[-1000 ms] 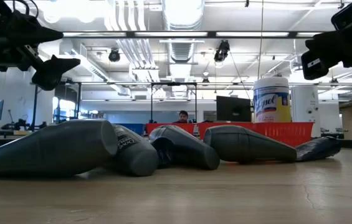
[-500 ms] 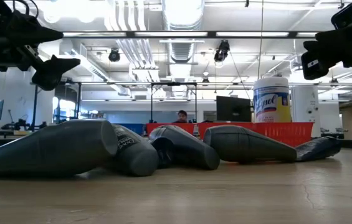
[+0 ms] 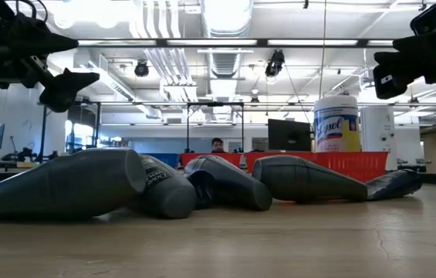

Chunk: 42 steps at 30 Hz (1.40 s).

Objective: Pick & Place Travel size toiletries

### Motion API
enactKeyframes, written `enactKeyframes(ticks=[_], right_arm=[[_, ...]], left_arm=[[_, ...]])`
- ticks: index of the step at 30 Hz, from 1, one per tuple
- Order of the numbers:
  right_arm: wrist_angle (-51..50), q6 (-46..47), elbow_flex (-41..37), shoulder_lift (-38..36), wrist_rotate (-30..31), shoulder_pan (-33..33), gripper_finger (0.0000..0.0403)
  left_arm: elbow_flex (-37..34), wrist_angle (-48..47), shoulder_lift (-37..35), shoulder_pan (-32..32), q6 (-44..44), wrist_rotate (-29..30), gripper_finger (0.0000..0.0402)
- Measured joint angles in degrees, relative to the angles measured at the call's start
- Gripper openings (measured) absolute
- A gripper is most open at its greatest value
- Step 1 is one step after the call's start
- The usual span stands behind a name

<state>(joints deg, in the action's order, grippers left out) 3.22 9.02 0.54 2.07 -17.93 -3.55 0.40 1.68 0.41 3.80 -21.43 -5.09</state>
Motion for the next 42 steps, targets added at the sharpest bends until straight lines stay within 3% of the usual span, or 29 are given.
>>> enactKeyframes(ticks=[5, 10, 13, 14, 21, 26, 30, 34, 37, 40, 42], right_arm=[[0.0, -0.27, -0.01, 0.0, -0.01, -0.02, 0.0152], [0.15, -14.14, 0.0, 0.0, 0.02, -0.02, 0.0163], [4.84, -19.62, -0.01, -0.06, 5.62, -0.09, 0.0167], [6.86, -17.19, 0.01, -0.04, 7.31, -0.11, 0.0168], [8.49, 35.28, 0.02, 0.02, 11.38, -0.19, 0.0177], [9.44, 63.86, 0.02, -0.15, 15.25, -0.22, 0.0186], [9.48, 60.16, 0.0, 0.09, 17.33, -0.16, 0.0193], [8.83, 68.8, 0.08, 1.49, 11.37, 0.28, 0.0194], [4.7, 64.61, 1.79, 6.53, 8.39, 2.04, 0.0189], [7.01, 53.48, 3.12, 14.39, 7.05, 4.2, 0.0175], [6.31, 52.99, 6.53, 20.92, 4.34, 4.87, 0.0164]], left_arm=[[0.01, 0.0, 0.0, 0.01, -0.02, 0.0, 0.0326], [0.0, 0.01, 0.02, 0.01, 0.0, -0.01, 0.0326], [0.01, 0.0, 0.01, 0.01, -0.02, 0.0, 0.0326], [0.01, 0.01, 0.01, 0.0, -0.01, -0.01, 0.0326], [0.01, 0.0, 0.08, 0.01, -0.01, -0.01, 0.0326], [0.0, 0.01, 0.17, 0.01, 0.0, -0.01, 0.0326], [0.01, -0.01, 0.19, 0.01, -0.01, -0.01, 0.0326], [0.02, 0.01, 0.24, 0.0, -0.01, -0.01, 0.0326], [0.0, -0.01, 0.26, 0.01, -0.01, -0.01, 0.0326], [0.01, 0.01, 0.41, 0.0, 0.0, -0.01, 0.0326], [0.01, 0.0, 0.51, 0.01, 0.0, -0.01, 0.0326]])
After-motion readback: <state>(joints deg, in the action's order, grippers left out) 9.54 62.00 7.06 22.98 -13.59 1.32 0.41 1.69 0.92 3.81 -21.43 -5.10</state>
